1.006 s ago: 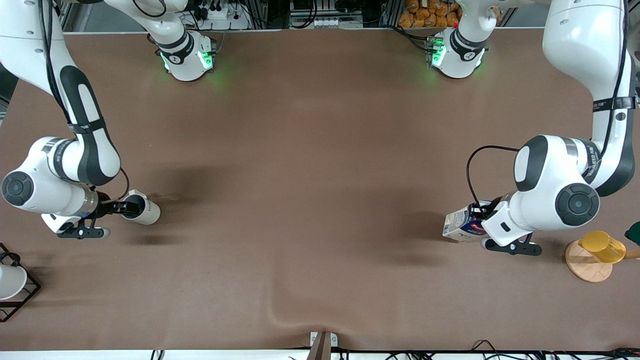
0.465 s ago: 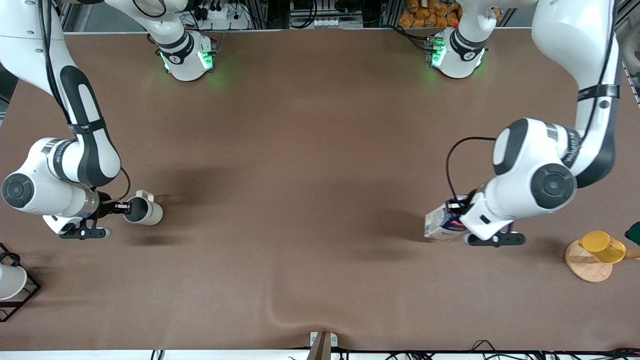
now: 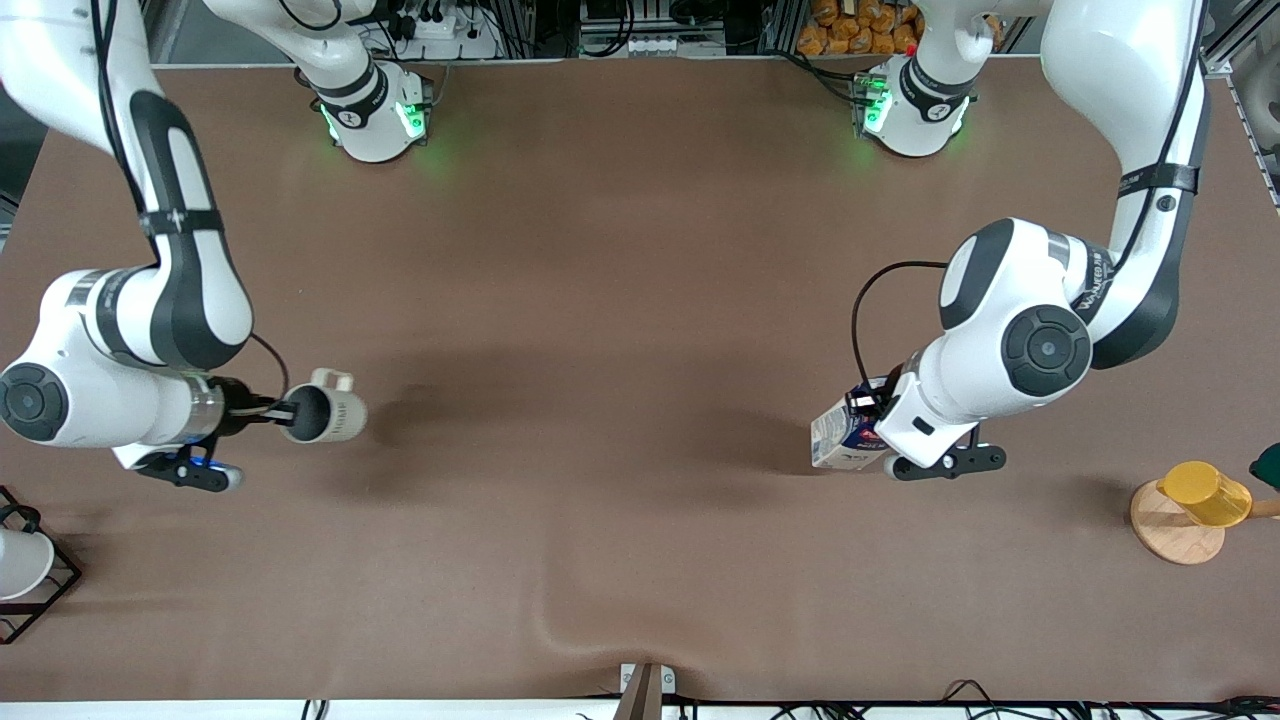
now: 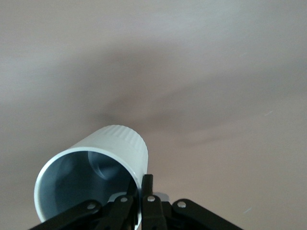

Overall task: Place milk next to cup
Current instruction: 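Carry the mug to the table middle while the left gripper lifts the milk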

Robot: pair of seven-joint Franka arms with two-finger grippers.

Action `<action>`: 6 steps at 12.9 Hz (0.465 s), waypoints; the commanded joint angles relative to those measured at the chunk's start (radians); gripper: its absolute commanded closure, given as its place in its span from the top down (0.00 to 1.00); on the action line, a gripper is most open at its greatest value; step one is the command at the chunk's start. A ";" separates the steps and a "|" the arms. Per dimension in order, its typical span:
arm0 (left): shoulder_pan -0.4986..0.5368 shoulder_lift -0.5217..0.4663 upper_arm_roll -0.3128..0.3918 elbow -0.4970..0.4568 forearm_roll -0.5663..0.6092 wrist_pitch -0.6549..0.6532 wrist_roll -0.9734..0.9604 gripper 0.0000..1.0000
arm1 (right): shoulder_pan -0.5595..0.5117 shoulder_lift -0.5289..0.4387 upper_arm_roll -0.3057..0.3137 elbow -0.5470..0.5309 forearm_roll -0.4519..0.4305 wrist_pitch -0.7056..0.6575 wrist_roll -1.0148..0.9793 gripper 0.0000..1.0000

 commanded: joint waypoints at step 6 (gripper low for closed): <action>0.014 -0.056 -0.003 -0.005 -0.016 -0.010 -0.020 0.00 | 0.300 0.028 -0.008 0.096 0.124 0.018 0.623 0.00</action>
